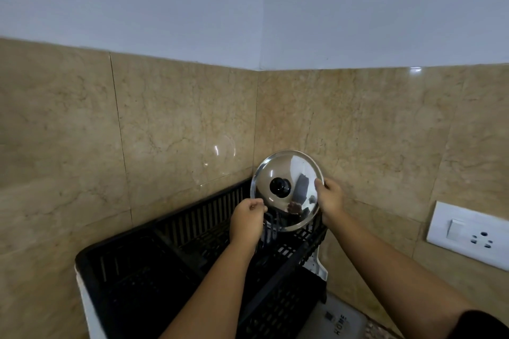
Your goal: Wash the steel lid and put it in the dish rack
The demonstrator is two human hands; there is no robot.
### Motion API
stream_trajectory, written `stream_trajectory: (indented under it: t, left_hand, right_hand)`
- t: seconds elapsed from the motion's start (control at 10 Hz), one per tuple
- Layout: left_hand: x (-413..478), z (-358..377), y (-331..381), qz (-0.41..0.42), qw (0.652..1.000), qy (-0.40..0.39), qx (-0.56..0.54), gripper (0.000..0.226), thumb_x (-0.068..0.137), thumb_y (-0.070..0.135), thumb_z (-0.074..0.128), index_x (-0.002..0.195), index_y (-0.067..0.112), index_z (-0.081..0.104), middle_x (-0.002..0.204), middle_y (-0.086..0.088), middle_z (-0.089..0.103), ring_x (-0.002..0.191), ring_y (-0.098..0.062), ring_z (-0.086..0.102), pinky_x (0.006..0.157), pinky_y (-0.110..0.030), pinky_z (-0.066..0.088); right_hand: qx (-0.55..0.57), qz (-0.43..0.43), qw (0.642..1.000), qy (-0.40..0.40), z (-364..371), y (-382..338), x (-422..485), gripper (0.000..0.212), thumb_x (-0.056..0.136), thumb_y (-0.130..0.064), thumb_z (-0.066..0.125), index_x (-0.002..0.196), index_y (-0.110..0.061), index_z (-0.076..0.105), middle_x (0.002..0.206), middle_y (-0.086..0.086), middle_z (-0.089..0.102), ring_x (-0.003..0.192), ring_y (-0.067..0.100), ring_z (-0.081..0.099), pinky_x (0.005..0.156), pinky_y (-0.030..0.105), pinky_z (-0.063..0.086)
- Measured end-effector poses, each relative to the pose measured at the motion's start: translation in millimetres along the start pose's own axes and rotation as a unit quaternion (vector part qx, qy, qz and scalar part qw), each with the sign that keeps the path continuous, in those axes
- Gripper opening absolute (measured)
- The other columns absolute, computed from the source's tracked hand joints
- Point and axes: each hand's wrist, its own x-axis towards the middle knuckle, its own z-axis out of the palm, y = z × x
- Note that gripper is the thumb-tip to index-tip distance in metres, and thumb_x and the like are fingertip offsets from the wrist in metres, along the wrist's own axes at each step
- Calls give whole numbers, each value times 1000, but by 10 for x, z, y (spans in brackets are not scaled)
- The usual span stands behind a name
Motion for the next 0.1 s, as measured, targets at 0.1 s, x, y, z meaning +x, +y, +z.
stream_trajectory:
  t: [0.1]
  left_hand:
    - [-19, -22, 52, 52, 998, 31, 27, 18, 92, 20, 53, 105, 23, 64, 100, 4, 67, 87, -12, 62, 80, -35, 51]
  right_hand:
    - [-15, 22, 998, -60, -118, -32, -41, 18, 95, -16, 53, 99, -2, 63, 85, 14, 67, 74, 24, 61, 62, 29, 48]
